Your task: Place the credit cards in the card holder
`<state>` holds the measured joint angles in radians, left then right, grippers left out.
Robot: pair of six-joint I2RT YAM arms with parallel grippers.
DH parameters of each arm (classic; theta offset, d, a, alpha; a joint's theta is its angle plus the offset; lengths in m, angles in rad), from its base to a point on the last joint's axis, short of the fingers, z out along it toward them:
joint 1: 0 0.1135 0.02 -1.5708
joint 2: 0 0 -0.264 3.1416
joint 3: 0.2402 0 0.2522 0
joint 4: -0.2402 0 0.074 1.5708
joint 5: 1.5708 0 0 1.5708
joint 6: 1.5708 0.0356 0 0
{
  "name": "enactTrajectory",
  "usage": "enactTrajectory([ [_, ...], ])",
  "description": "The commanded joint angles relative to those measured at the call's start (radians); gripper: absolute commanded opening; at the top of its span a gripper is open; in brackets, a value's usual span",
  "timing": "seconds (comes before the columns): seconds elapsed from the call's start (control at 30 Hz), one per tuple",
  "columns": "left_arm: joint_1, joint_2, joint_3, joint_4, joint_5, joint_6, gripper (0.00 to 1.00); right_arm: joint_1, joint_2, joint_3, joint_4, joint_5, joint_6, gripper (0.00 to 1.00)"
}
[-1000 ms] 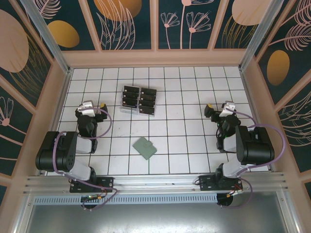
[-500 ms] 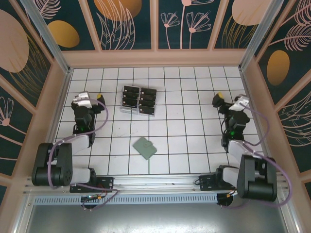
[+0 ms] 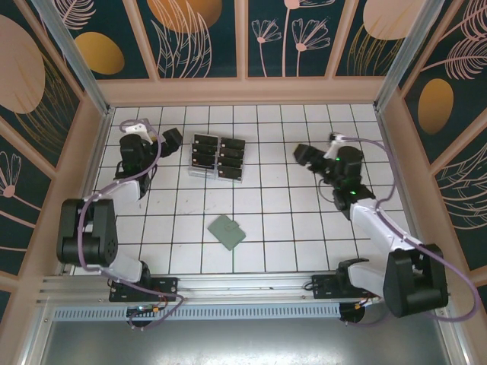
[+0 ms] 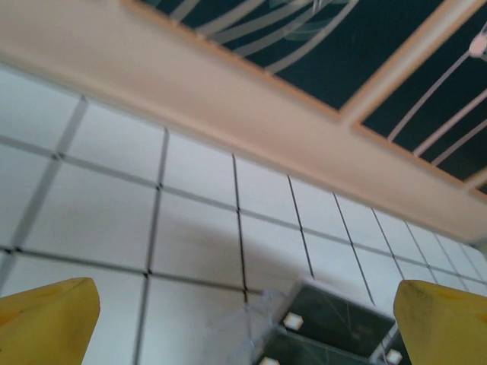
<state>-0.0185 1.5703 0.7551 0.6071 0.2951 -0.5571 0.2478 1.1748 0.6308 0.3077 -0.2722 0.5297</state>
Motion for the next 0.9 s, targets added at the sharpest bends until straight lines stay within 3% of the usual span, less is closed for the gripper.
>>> enactTrajectory([
  [0.0, 0.005, 0.058, 0.032, 0.082, 0.165, -0.122, 0.99, 0.111, 0.084, 0.067, -0.14, 0.128, 0.03, 0.79],
  [0.4, -0.018, 0.227, 0.0, 0.295, 0.224, -0.268, 0.99, 0.294, 0.446, 0.229, -0.095, 0.204, 0.041, 0.76],
  [0.87, -0.13, 0.309, 0.039, 0.359, 0.212, -0.305, 0.99, 0.308, 0.379, 0.126, -0.101, 0.247, 0.05, 0.76],
])
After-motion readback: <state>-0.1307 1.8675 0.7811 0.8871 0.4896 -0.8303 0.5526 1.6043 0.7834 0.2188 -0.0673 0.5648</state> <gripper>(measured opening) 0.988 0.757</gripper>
